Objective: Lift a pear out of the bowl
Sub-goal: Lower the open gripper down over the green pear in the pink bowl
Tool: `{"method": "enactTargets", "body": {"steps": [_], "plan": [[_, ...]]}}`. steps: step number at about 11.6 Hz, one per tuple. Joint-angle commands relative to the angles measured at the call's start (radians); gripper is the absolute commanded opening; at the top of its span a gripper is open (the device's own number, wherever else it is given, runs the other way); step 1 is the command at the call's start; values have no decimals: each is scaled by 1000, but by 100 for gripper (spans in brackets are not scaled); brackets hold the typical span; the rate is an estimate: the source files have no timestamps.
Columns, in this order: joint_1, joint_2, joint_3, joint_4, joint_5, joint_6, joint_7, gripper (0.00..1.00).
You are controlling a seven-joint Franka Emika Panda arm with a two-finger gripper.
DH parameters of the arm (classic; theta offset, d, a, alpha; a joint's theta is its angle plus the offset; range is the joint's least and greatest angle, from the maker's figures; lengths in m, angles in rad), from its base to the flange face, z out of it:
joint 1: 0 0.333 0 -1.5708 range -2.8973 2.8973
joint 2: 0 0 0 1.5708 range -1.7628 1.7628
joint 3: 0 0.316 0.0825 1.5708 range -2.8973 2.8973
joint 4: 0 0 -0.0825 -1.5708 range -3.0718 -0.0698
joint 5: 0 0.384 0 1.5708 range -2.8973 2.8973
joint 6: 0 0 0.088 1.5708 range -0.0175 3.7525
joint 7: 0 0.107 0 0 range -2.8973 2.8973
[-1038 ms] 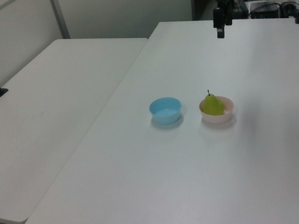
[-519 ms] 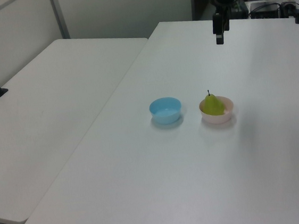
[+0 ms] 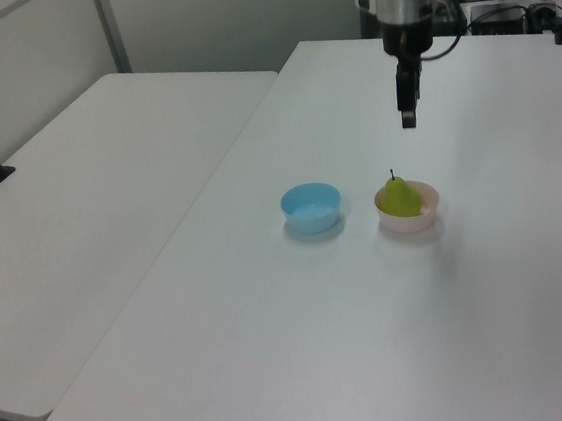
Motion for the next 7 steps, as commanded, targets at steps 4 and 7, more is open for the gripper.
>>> {"method": "enactTargets", "body": {"steps": [4, 7], "plan": [[-1, 128, -8, -58, 5, 134, -167, 100], [3, 188, -8, -60, 4, 176, -167, 93]]}}
